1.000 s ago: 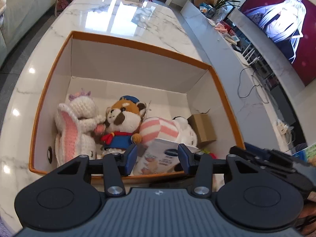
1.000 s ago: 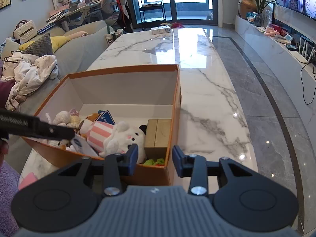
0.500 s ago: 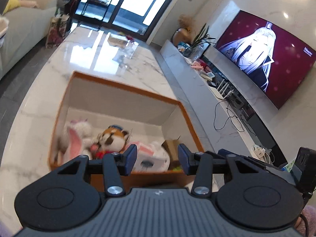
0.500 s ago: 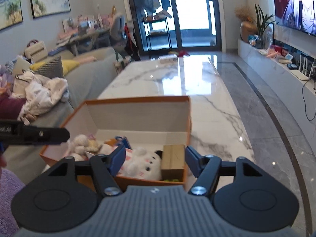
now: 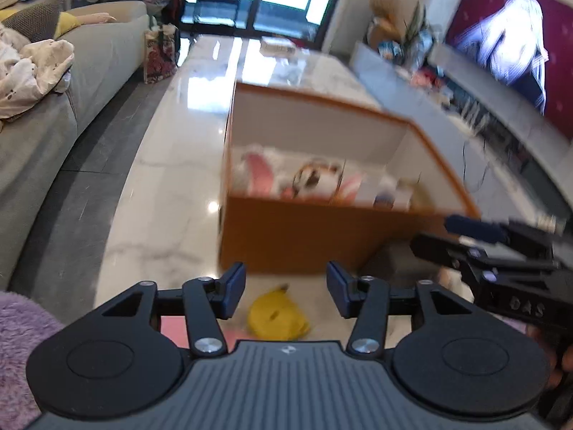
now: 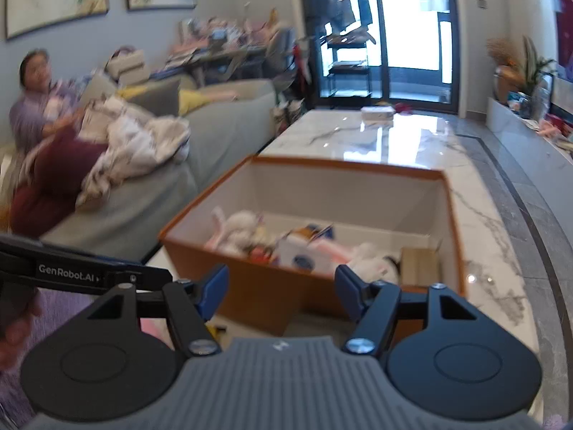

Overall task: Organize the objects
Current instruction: 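Open both tools and move them back to the items on the table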

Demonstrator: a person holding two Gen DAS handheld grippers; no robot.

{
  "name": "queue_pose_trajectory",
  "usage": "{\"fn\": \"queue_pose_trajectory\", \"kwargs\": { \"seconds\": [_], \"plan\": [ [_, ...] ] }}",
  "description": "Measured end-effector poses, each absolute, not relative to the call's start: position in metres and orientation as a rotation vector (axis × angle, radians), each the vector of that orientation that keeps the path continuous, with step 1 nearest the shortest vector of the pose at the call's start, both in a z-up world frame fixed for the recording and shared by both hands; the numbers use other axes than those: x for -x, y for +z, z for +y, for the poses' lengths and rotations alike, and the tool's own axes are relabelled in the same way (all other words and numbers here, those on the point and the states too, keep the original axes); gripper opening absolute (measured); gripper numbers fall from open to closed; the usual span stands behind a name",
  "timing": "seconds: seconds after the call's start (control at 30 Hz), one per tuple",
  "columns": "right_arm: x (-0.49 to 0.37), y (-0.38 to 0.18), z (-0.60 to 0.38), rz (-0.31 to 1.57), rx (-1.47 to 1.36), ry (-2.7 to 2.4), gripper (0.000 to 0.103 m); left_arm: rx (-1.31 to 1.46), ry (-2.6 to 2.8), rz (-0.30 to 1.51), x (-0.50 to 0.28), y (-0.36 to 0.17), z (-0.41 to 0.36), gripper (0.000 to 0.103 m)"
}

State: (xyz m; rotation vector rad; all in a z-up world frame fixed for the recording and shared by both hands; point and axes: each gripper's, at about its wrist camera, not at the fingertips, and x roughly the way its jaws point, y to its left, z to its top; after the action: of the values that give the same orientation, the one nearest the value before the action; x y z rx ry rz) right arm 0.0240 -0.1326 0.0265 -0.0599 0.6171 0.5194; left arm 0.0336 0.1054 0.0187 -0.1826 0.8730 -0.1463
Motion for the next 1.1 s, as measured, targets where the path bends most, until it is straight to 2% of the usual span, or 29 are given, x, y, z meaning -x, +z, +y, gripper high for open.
{"fn": "queue_pose_trajectory", "kwargs": {
  "seconds": [0.1,0.33,0.67,0.83,0.9,1.1],
  "plan": [
    [-0.024,0.008,-0.118,0.676,0.092,0.520,0.056,0.081,-0.169,0.916,-0.025,0.007,0.107,0.062],
    [-0.024,-0.027,-0.088,0.831,0.101,0.555,0.056,-0.256,-0.261,0.963,-0.001,-0.014,0.095,0.064],
    [-0.021,-0.042,-0.063,0.903,0.168,0.559,0.056,-0.674,-0.442,0.986,0.022,-0.044,0.083,0.064],
    [-0.018,-0.047,-0.060,0.926,0.180,0.550,0.057,-0.977,-0.455,0.991,0.028,-0.071,0.074,0.065],
    [-0.019,-0.048,-0.059,0.930,0.182,0.540,0.057,-1.096,-0.478,0.925,0.036,-0.077,0.072,0.067],
    [-0.022,-0.049,-0.057,0.942,0.184,0.524,0.057,-1.322,-0.563,0.817,0.048,-0.088,0.064,0.065]
  ]
}}
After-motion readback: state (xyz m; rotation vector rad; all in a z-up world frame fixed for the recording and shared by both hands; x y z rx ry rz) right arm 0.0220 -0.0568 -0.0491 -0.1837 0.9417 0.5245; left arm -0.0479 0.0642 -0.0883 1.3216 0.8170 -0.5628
